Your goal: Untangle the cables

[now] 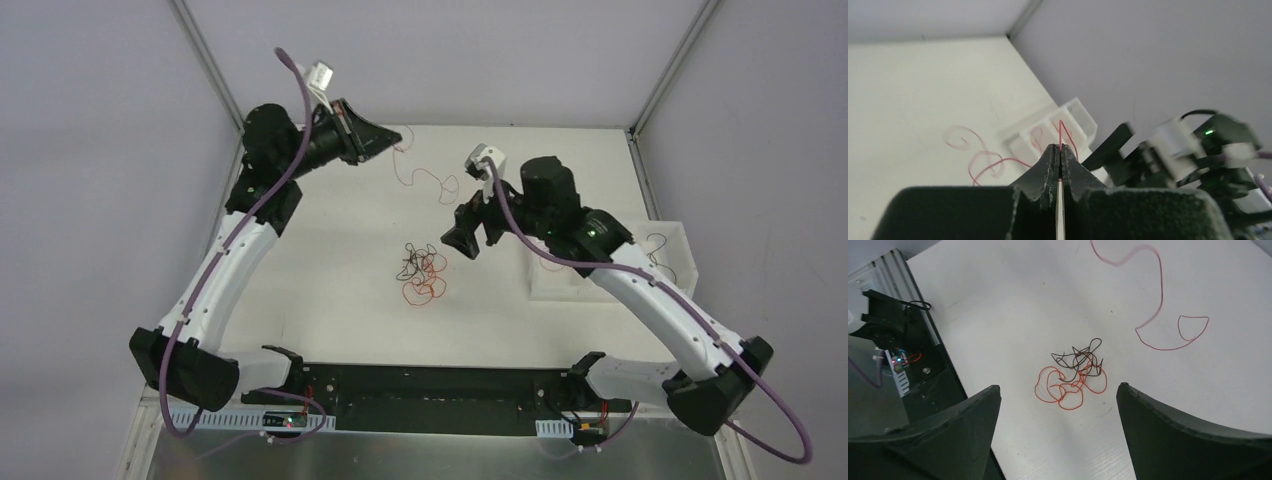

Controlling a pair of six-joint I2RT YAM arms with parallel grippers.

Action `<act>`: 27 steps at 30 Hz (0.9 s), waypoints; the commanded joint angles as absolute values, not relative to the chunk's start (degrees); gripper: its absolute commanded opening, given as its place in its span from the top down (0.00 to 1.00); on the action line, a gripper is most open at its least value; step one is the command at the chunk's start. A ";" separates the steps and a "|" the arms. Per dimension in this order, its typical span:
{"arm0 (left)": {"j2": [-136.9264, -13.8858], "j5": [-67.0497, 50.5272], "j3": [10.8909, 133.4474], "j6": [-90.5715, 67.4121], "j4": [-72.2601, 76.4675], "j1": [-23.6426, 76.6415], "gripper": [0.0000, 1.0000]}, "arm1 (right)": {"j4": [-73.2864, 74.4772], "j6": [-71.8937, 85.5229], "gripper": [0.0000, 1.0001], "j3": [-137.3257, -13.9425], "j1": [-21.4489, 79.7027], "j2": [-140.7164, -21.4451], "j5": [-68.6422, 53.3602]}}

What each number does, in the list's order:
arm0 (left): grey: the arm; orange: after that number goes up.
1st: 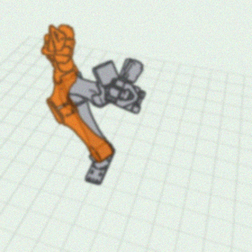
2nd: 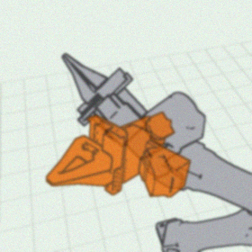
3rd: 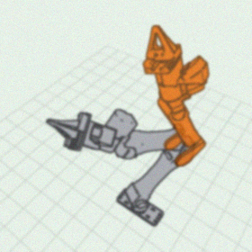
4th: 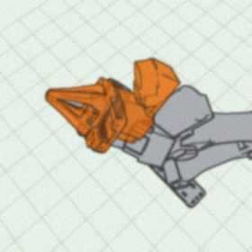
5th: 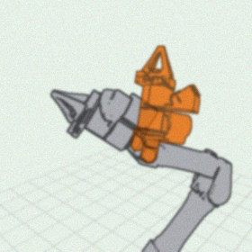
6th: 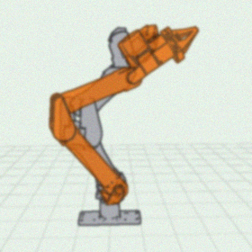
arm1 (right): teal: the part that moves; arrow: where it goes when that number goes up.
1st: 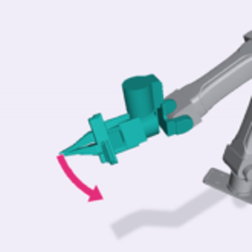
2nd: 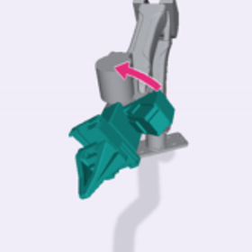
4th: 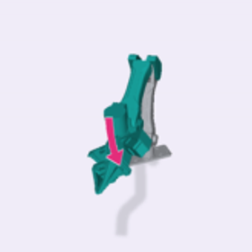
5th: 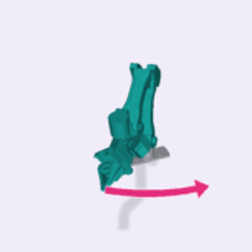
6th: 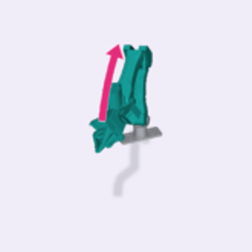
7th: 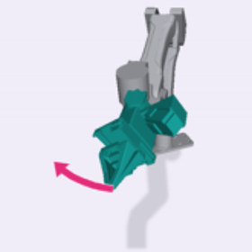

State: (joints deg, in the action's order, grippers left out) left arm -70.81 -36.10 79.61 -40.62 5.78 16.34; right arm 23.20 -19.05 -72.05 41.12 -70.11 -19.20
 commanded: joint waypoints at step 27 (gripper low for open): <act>-72.68 -48.43 73.69 -47.27 18.35 26.90 1.00 | 3.87 -15.03 0.49 -77.28 43.24 -71.01 -19.14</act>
